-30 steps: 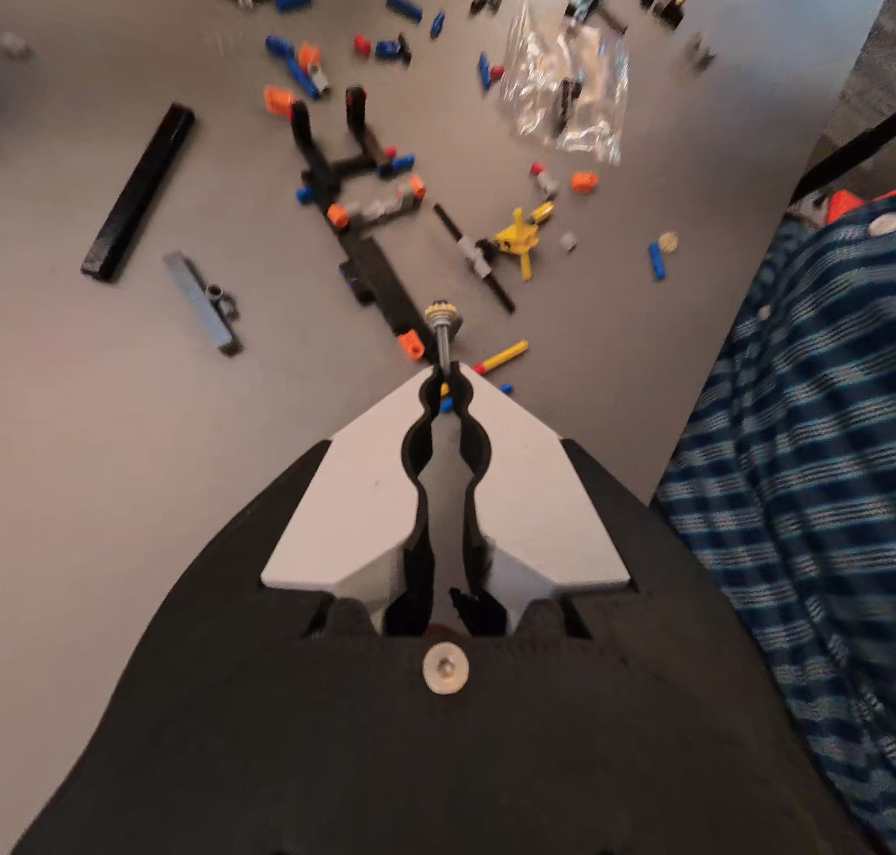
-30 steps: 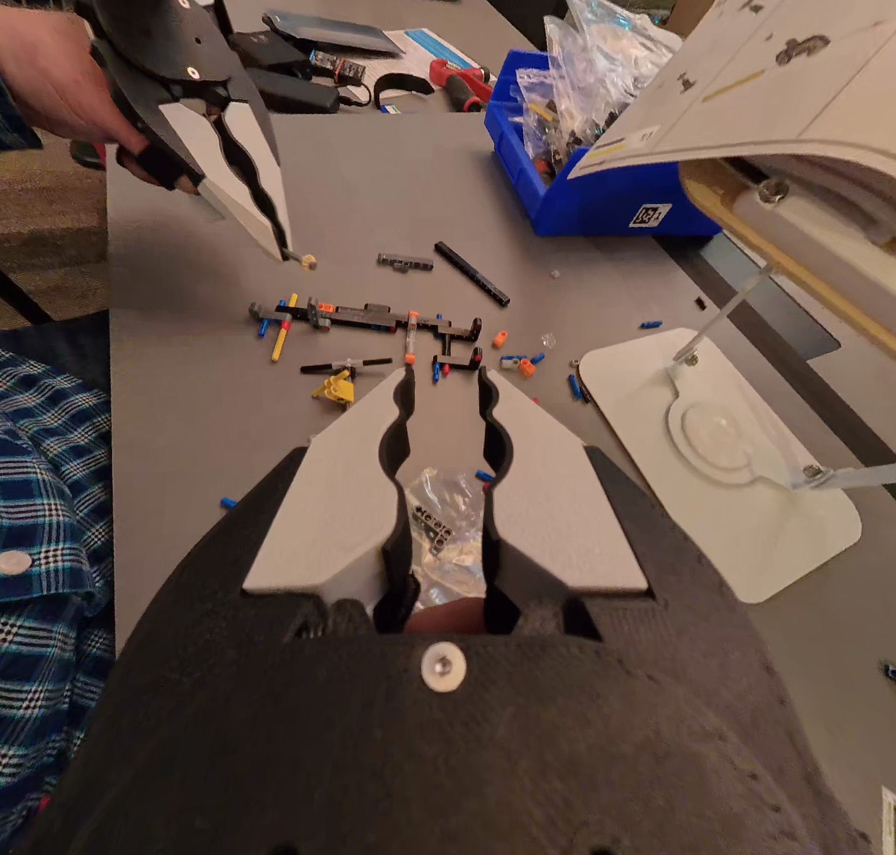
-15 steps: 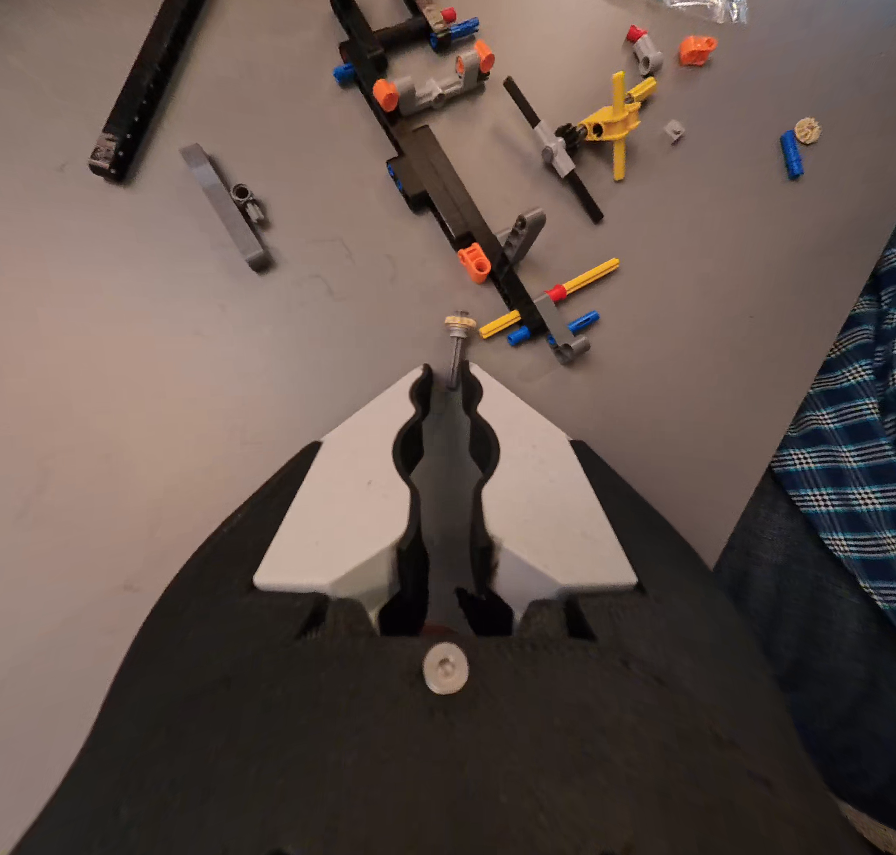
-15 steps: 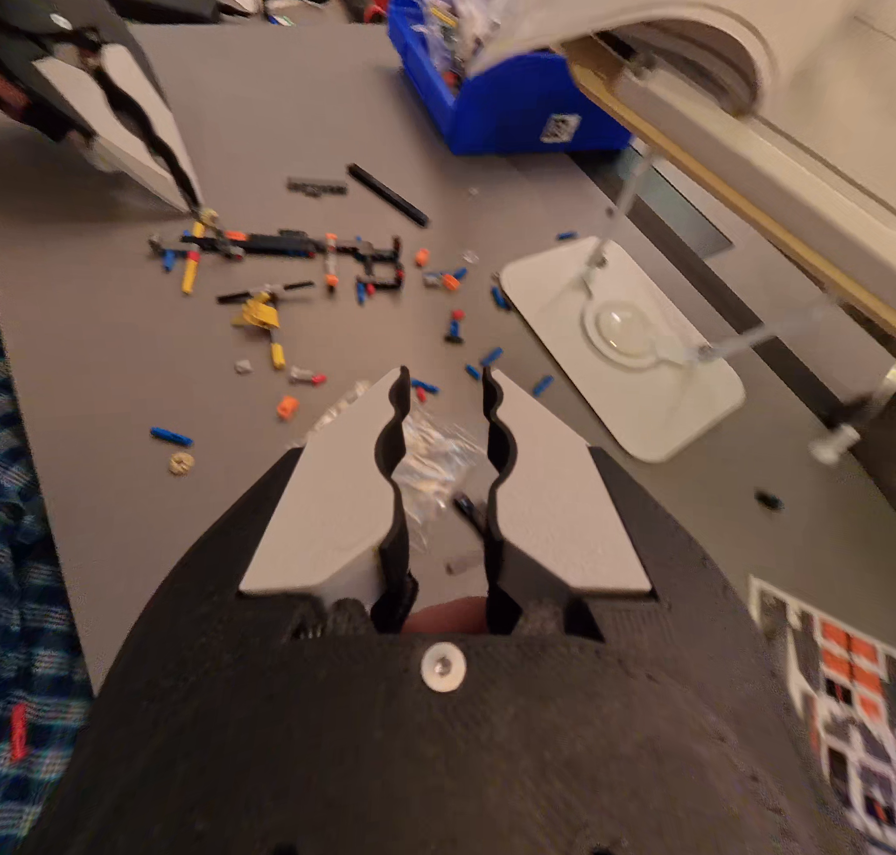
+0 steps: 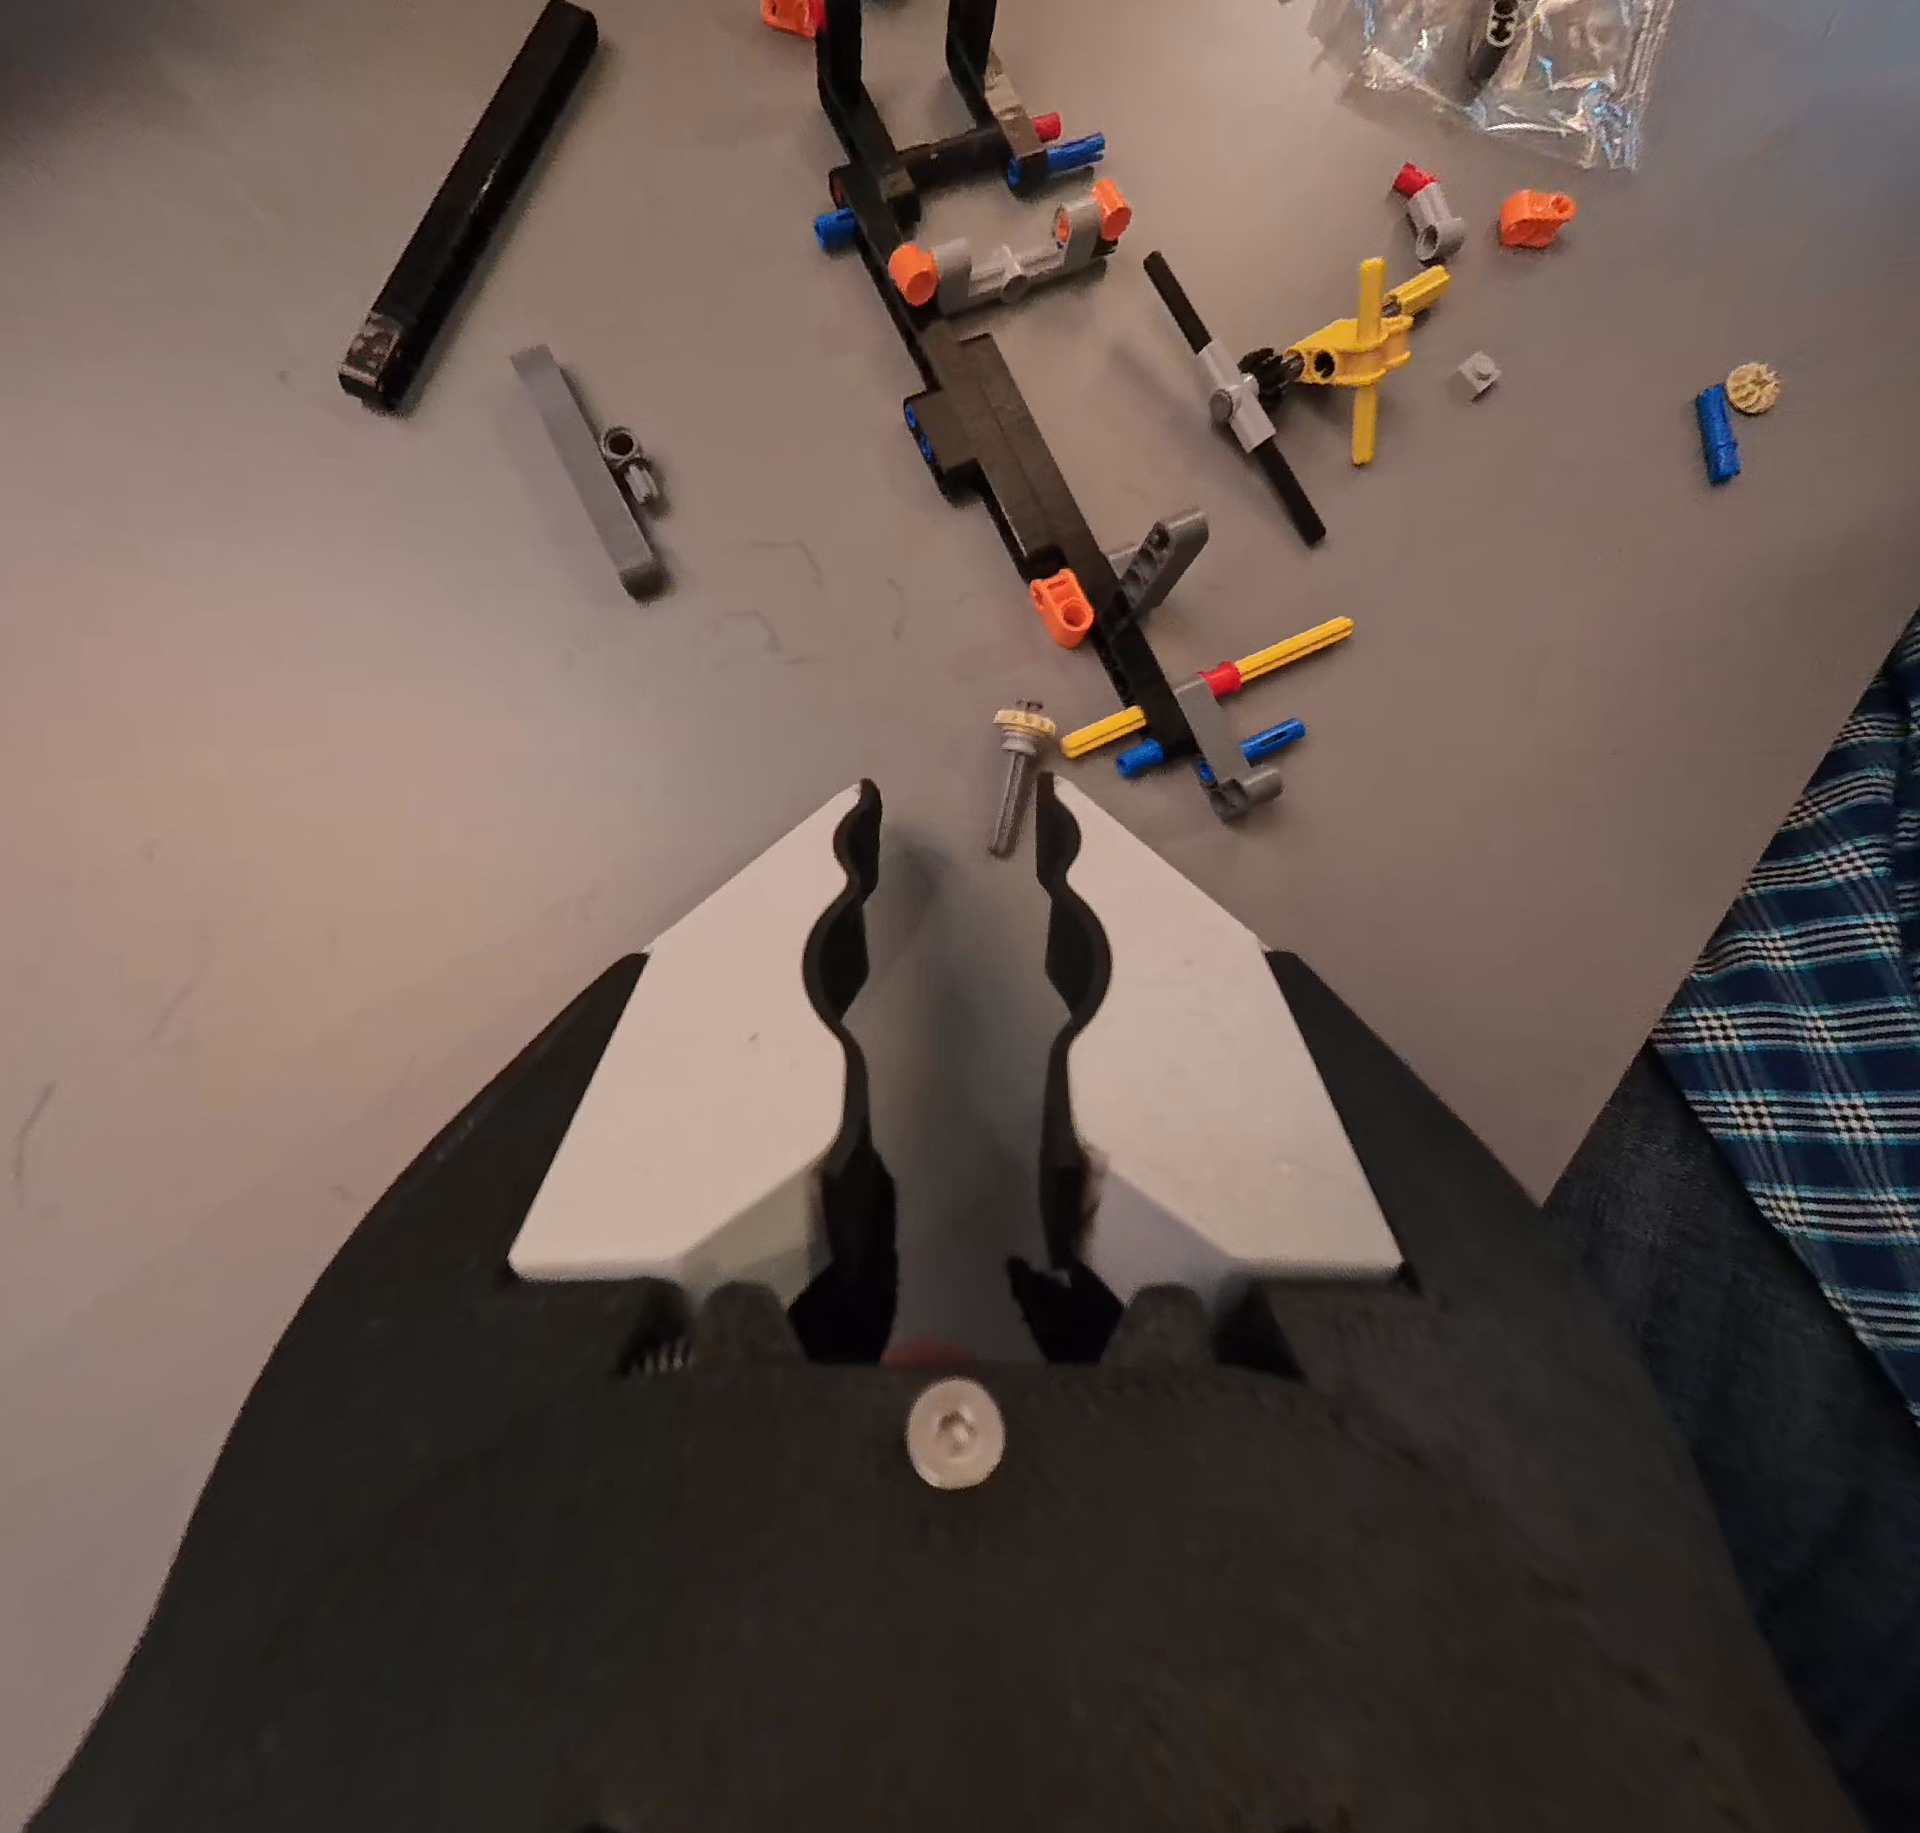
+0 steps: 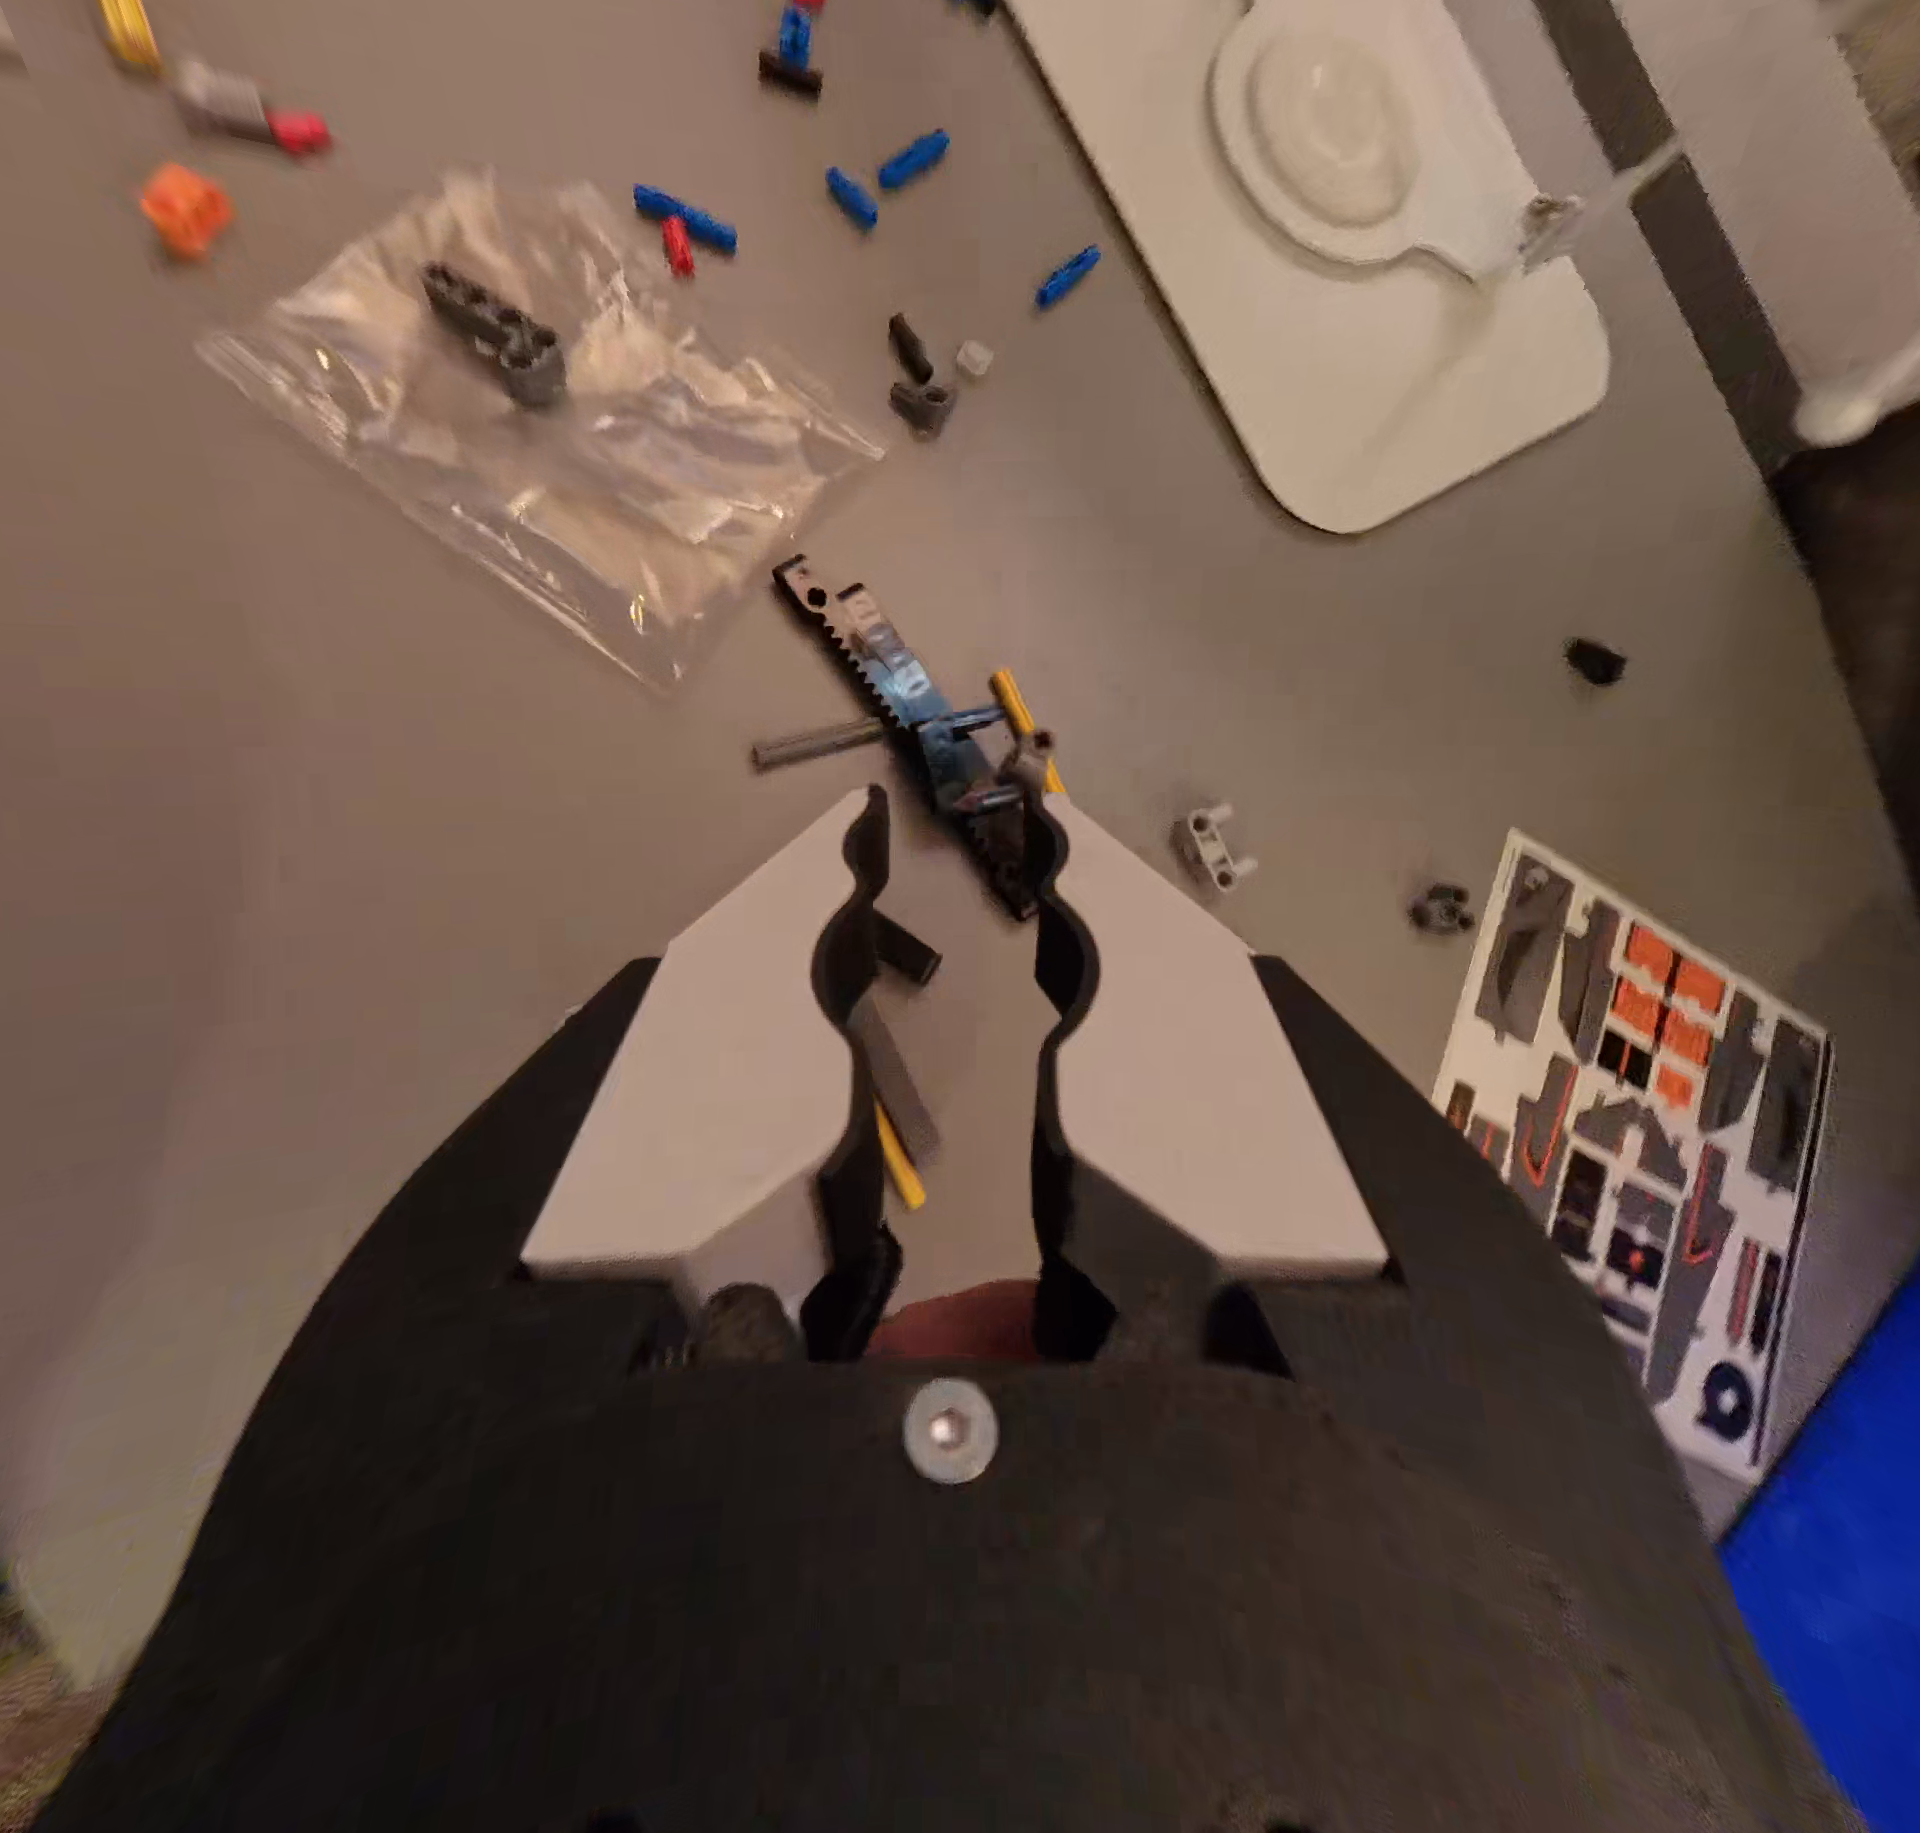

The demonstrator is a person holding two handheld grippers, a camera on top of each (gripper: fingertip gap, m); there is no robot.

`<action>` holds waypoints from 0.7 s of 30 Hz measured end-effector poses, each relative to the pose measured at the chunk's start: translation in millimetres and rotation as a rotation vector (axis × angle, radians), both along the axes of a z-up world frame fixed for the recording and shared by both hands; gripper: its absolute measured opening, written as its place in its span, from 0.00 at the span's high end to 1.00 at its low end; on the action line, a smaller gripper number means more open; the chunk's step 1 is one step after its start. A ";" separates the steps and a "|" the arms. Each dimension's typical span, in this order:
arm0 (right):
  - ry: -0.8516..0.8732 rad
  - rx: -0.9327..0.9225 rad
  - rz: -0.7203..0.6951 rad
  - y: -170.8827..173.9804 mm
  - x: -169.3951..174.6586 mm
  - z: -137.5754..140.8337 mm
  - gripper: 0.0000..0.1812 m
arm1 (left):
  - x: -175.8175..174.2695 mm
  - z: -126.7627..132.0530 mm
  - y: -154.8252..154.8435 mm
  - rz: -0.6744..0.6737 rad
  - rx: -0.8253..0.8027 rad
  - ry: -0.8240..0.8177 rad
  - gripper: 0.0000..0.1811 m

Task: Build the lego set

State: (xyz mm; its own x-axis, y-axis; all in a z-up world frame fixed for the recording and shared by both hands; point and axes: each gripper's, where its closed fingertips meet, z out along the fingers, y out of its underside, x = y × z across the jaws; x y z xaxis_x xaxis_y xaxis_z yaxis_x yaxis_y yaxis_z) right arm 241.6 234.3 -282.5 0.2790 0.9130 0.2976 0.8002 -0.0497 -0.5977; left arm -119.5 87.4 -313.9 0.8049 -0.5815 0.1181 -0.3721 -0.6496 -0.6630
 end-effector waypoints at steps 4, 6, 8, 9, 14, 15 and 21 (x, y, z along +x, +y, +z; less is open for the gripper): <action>-0.102 0.029 0.071 3.3 -14.9 -25.5 0.87 | 2.1 2.3 0.1 0.002 0.009 0.015 0.85; -0.158 0.050 0.069 10.4 -12.5 -34.0 0.88 | 2.3 4.5 0.5 0.006 0.016 0.013 0.85; -0.157 0.051 0.078 11.6 -14.1 -36.1 0.95 | 1.1 6.7 1.8 0.012 0.024 0.015 0.85; -0.153 0.060 0.082 12.2 -14.7 -35.6 0.96 | 0.2 7.8 2.8 0.016 0.029 0.017 0.84; -0.103 0.056 0.089 10.6 -17.3 -26.2 0.96 | 0.0 15.4 5.4 0.025 0.054 0.003 0.84; -0.087 0.064 0.094 9.9 -19.4 -20.7 0.96 | -0.4 16.8 5.8 0.027 0.059 0.005 0.84; 0.024 0.103 0.203 -11.1 -60.4 28.8 0.96 | -1.3 34.7 9.0 0.042 0.115 -0.016 0.83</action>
